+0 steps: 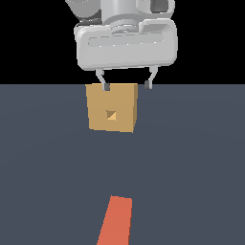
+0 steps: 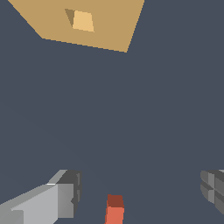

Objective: Insert the peg into the horizontal hole in a box.

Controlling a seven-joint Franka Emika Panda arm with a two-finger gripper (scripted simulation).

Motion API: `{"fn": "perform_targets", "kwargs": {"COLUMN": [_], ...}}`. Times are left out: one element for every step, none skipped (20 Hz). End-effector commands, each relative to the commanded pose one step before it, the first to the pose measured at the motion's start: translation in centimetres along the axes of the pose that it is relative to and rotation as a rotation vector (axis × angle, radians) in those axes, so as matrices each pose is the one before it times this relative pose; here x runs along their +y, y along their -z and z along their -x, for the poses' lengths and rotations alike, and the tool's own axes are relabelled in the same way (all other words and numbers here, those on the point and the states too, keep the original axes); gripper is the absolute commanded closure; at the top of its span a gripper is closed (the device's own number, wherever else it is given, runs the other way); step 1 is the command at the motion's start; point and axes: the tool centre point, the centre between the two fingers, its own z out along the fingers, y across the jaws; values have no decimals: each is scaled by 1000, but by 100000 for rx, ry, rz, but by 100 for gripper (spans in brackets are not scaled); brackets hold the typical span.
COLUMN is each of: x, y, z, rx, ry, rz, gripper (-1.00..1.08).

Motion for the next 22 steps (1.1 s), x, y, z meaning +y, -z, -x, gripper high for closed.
{"fn": "perform_targets", "kwargs": {"x": [1, -4, -7, -13, -18, -23, -28, -32, -37, -41, -45, -49, -53, -56, -58, -60, -59, -57, -54, -50, -45, -40], "y": [-1, -14, -58, -94, -132, -171, -206, -246, -281, -320, -356, -394, -431, -469, -505, -540, -561, -574, -578, -582, -579, -579], "z": [1, 33, 141, 224, 314, 406, 486, 582, 662, 755, 839, 926, 1011, 1100, 1180, 1259, 1304, 1331, 1337, 1344, 1336, 1333], "rx": [0, 0, 1, 2, 4, 5, 6, 7, 8, 10, 11, 12, 14, 16, 17, 21, 23, 26, 29, 32, 34, 37], "ry": [0, 0, -65, -91, -129, -170, -193, -241, -265, -308, -340, -374, -405, -443, -470, -507, -518, -533, -528, -535, -527, -531], "rz": [0, 0, -23, -35, -50, -66, -75, -94, -104, -121, -135, -149, -162, -179, -191, -208, -214, -221, -221, -225, -223, -226], "gripper": [-92, -92, -92, -92, -92, -92, -92, -92, -92, -92, -92, -92, -92, -92, -92, -92, -92, -92, -92, -92, -92, -92]}}
